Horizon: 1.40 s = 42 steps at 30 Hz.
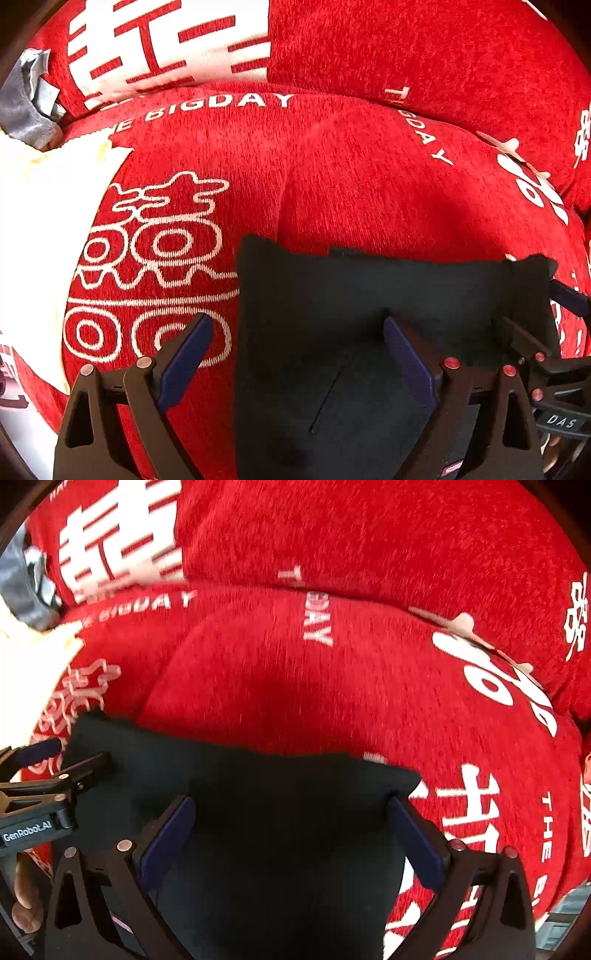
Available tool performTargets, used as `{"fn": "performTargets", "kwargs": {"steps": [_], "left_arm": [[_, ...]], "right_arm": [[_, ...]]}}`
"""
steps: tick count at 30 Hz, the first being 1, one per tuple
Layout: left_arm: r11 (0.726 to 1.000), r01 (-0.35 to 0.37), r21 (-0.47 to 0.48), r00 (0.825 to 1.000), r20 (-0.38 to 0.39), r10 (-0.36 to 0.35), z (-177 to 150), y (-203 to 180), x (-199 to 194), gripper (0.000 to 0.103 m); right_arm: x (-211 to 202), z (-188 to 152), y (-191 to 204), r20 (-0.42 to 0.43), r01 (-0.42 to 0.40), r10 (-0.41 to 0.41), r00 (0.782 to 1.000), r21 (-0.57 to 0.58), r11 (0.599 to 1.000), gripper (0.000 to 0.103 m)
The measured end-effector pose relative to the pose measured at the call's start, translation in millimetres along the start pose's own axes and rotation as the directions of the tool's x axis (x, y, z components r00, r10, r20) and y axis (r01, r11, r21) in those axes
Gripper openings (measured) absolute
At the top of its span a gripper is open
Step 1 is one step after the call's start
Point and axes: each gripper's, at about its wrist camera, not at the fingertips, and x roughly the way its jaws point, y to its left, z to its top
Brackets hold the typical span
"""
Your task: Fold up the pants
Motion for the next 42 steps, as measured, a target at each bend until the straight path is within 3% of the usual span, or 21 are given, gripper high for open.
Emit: {"fn": "performTargets", "kwargs": {"steps": [7,15,17,19,23,27,33,38,42], "left_arm": [[0.999,-0.002,0.035,1.000,0.017,0.001,-27,-6,-17,0.094],[0.997,0.072,-0.007,0.997,-0.005,-0.072,-83,7,-35,0.094],[0.997,0.073,0.001,0.997,-0.019,-0.073,-93,9,-34,0.095],[0.999,0.045,0.021,0.999,-0.008,-0.045,-102,8,-32,0.103],[0.999,0.048,0.010,0.999,0.001,-0.048,-107,8,-35,0.103],[0.999,0.030,0.029,0.999,0.042,-0.031,-113,6,-53,0.103],[0.997,0.065,0.030,0.996,0.054,-0.066,-123,0,-60,0.103],[0.998,0.038,0.054,0.999,0.022,-0.039,-125,-9,-49,0.103],[0.998,0.042,0.047,0.999,-0.017,-0.042,-127,-8,-38,0.103]], "right_arm": [[-26,-38,5,0.036,-0.024,0.023,0.999,0.014,1.000,0.103],[-43,-103,15,0.074,0.009,-0.010,0.997,0.014,1.000,0.103],[-41,-113,8,0.071,-0.029,0.024,0.997,0.066,0.997,0.103],[-35,-119,0,0.070,-0.079,0.070,0.995,0.122,0.989,0.103],[-31,-125,-1,0.084,-0.090,0.079,0.993,0.137,0.986,0.103],[-66,-130,12,0.180,0.015,-0.034,0.983,0.108,0.994,0.103],[-99,-142,29,0.321,-0.004,-0.009,0.947,0.041,0.999,0.103],[-74,-143,29,0.242,-0.056,0.046,0.969,0.032,0.998,0.103],[-59,-148,30,0.199,-0.026,0.025,0.980,0.003,1.000,0.103]]}}
